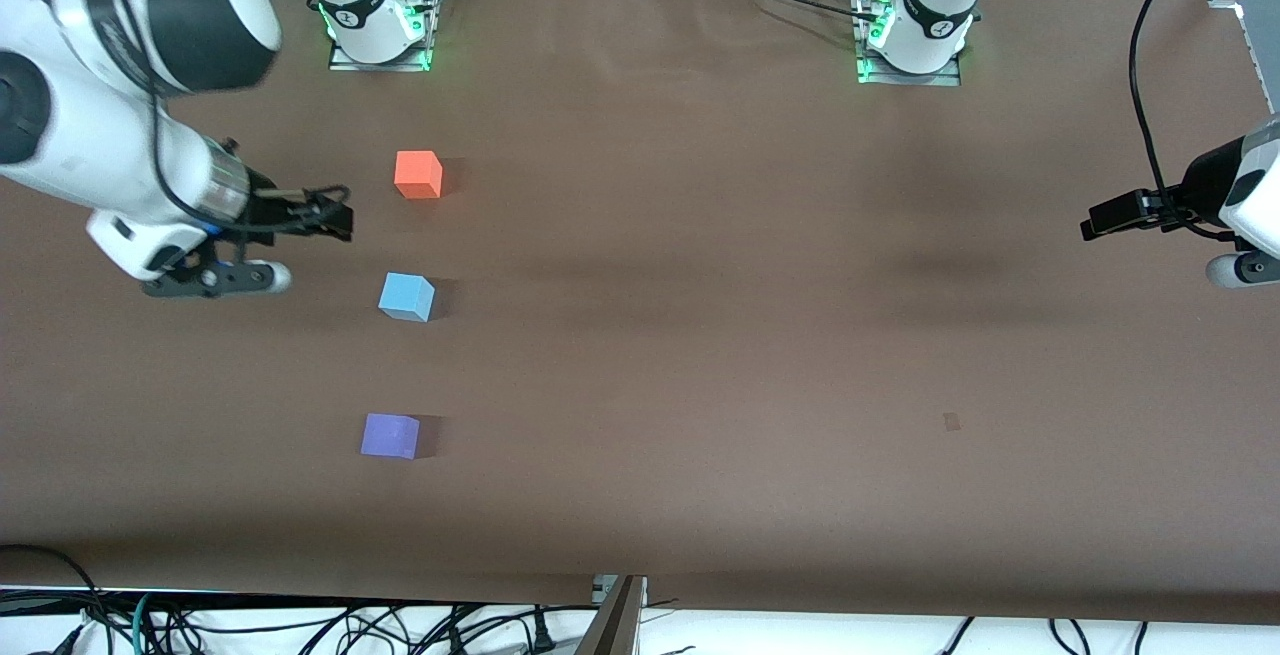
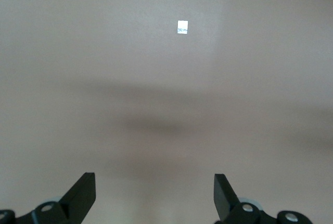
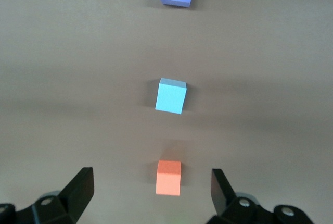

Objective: Place blue block between orange and purple blocks

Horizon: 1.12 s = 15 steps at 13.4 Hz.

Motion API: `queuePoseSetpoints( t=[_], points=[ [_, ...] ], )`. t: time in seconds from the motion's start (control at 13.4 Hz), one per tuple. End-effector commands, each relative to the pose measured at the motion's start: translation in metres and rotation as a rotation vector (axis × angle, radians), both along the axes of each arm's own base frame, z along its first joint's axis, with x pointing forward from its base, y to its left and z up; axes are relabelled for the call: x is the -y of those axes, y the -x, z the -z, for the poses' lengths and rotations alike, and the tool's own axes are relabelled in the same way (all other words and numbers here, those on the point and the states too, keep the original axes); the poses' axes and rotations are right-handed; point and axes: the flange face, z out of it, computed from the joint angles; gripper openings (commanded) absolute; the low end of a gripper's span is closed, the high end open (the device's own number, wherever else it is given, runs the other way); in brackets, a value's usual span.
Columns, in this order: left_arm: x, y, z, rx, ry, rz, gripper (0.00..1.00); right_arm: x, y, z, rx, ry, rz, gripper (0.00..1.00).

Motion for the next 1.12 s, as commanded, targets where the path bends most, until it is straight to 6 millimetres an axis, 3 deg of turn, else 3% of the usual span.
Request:
queuePoseSetpoints(
  t=[0.0,0.07,0.22,0.45,1.04],
  points=[
    [-0.004,-0.003,-0.003,-0.003,-0.009,0.017,1.00,0.021,0.045,-0.029,0.047,-0.033,-0.003,0.99],
    [-0.004,-0.003,-0.004,-0.001,-0.009,0.017,1.00,0.044,0.060,-0.033,0.076,-0.044,0.032,0.99],
    [-0.004,-0.003,-0.003,-0.003,-0.009,0.017,1.00,0.070,0.061,-0.050,0.102,-0.049,0.061,0.99],
    [-0.004,-0.003,-0.003,-0.003,-0.009,0.017,1.00,0.076,0.049,-0.050,0.027,-0.022,0.017,0.99],
    [-0.003,-0.003,-0.004,-0.001,-0.006,0.018,1.00,0.077,0.045,-0.057,0.065,0.072,0.004,1.00]
  ],
)
